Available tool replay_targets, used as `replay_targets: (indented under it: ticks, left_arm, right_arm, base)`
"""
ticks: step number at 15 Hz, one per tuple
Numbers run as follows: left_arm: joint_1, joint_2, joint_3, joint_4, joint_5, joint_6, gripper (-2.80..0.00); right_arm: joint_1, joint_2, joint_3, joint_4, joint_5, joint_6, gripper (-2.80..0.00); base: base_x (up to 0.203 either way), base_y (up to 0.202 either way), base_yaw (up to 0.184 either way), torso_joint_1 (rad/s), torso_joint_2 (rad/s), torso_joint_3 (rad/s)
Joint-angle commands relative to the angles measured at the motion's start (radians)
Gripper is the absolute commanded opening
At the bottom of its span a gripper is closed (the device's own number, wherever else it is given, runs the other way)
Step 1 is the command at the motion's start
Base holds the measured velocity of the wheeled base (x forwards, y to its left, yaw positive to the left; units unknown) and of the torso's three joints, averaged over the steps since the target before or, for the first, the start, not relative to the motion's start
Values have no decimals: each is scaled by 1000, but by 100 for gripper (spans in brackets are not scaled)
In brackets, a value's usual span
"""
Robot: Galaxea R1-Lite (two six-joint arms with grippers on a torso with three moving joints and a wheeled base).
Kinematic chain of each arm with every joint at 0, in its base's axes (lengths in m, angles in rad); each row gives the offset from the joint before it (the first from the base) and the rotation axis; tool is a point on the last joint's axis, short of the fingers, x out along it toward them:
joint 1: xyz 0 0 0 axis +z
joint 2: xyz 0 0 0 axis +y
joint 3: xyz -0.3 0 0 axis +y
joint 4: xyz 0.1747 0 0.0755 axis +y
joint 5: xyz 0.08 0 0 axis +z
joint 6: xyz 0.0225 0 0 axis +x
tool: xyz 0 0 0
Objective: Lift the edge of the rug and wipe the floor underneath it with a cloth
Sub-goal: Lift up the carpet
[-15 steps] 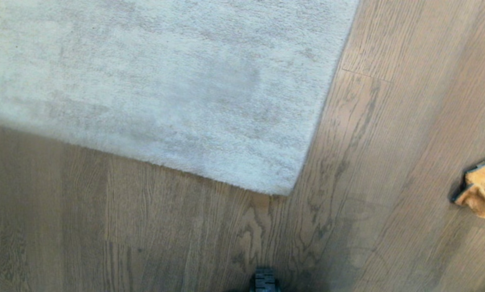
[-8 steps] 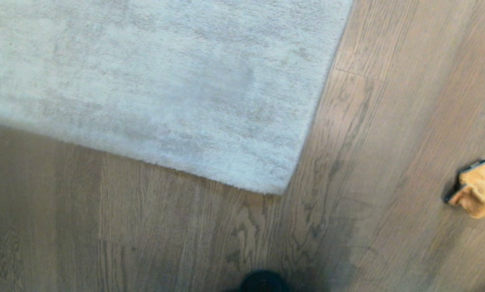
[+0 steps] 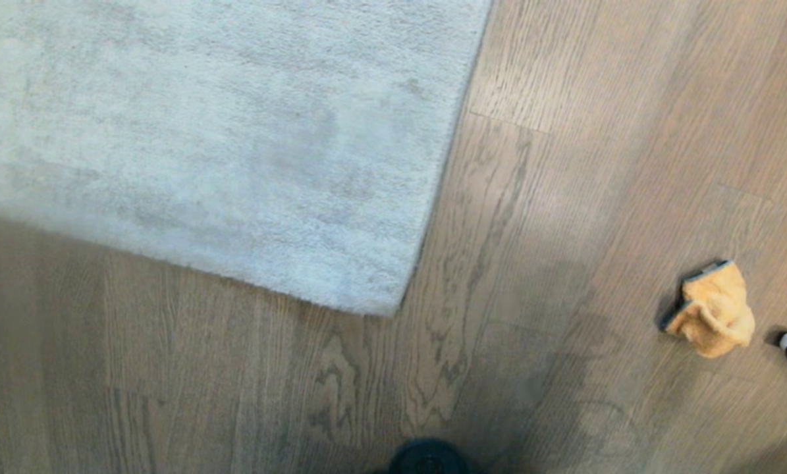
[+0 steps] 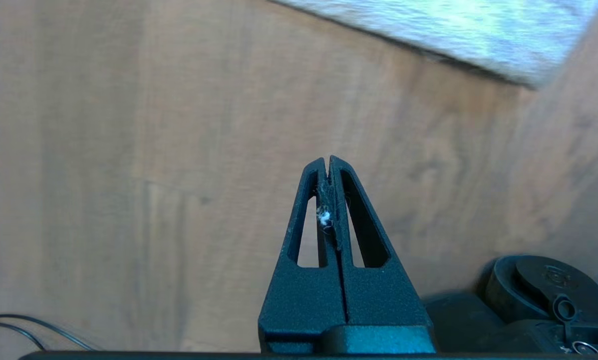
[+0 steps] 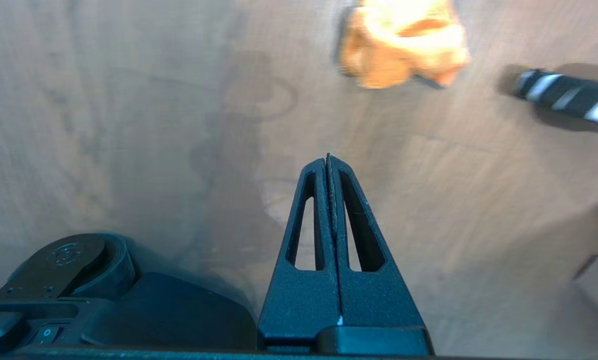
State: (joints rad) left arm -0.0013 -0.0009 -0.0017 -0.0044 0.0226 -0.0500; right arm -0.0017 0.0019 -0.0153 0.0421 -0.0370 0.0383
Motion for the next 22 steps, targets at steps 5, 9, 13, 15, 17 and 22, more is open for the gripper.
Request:
replay_targets:
  ticks: [5,9,13,15,17,22]
  left_arm:
    - [1,1,0,0,0,-1,-280]
    - [0,1,0,0,0,-1,-280]
    - [0,1,0,0,0,1,-280]
    - [1,1,0,0,0,0,-280]
    - [0,1,0,0,-1,-2,-280]
    - [0,1,-8,26,-10,16,-280]
  right_arm:
    - [0,0,0,1,0,0,-280]
    - [0,0,0,1,0,0,-280]
    - [0,0,0,1,0,0,-280]
    - [0,0,0,1,0,0,-280]
    - [0,0,0,1,0,0,-280]
    - [0,0,0,1,0,0,-280]
  base:
    - [0,-110,0,3,2,0]
    - [0,0,0,0,0,0]
    - [0,0,0,0,0,0]
    - [0,0,0,0,0,0]
    - [0,0,0,0,0,0]
    - [0,0,0,0,0,0]
